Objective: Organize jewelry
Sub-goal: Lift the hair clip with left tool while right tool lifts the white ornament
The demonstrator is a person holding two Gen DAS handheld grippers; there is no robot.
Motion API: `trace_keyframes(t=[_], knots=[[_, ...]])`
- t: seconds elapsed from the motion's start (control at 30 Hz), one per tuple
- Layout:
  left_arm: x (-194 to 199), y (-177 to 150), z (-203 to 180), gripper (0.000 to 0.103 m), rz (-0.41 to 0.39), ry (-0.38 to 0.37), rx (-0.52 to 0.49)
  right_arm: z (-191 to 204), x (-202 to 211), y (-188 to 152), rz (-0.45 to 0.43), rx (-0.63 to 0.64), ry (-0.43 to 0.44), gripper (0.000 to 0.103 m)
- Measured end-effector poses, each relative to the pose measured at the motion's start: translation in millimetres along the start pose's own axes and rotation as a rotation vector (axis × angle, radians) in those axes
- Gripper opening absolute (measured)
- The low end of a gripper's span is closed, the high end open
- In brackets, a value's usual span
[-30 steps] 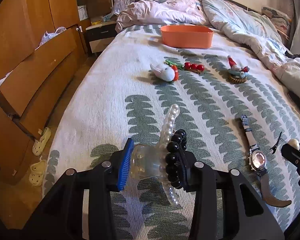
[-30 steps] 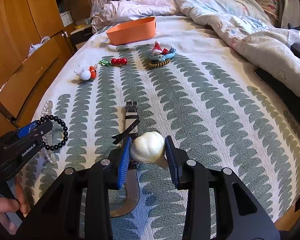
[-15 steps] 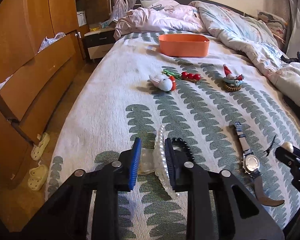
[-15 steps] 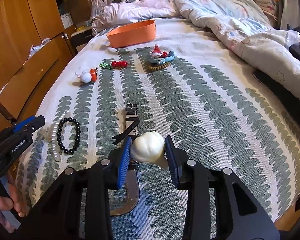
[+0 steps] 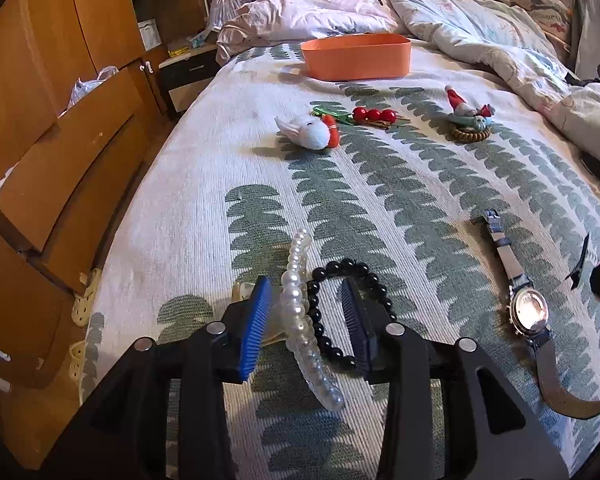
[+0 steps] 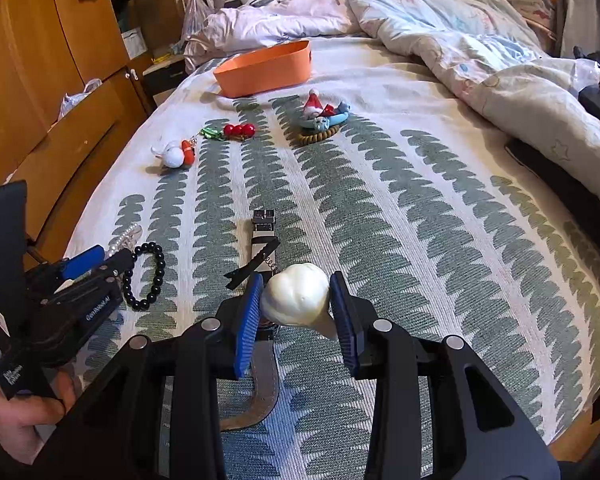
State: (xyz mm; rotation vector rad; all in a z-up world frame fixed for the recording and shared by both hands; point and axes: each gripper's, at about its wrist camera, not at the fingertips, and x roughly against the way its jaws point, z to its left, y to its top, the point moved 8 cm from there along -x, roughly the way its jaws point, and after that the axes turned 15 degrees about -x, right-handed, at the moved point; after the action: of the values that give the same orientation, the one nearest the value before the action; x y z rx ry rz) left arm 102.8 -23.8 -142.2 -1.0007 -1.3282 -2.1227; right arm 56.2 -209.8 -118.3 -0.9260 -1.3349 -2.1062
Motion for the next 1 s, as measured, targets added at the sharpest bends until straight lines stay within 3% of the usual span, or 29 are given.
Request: trace_keyframes(t=[0.13,0.2,0.37,0.5,0.63,0.87,0.93,1.0], knots=[[8,-2,1,0.046,-0.023,0.049,-0.029,0,0,0,0.000,0.000,0.000,0.035],[3,1,7,0.051,-0.016,0.028,-0.005,0,0,0,0.001,-0.001,0.002,0.035],[-14,15,26,0.051,-0.004,0.013,0.039,0,2,0,-0.002,0.000,0.004,0.035],[-24,20,23,0.060,0.007,-0.029,0.025,0,3,1,-0.003,-0.006,0.004,0.035],[-41,9,29,0.061,0.079,0.014,0.025,0,3,2,-0.003,-0.003,0.006,0.035],[-42,1,31,0.060,0.084,0.024,0.031,0,4,1,-0.007,-0.007,0.008,0.035],[-40,1,29,0.052,0.080,0.021,0.033,0,5,2,-0.008,-0.010,0.007,0.035],[-39,0,27,0.036,0.085,0.017,0.035,1,5,2,-0.009,-0.010,0.006,0.035]])
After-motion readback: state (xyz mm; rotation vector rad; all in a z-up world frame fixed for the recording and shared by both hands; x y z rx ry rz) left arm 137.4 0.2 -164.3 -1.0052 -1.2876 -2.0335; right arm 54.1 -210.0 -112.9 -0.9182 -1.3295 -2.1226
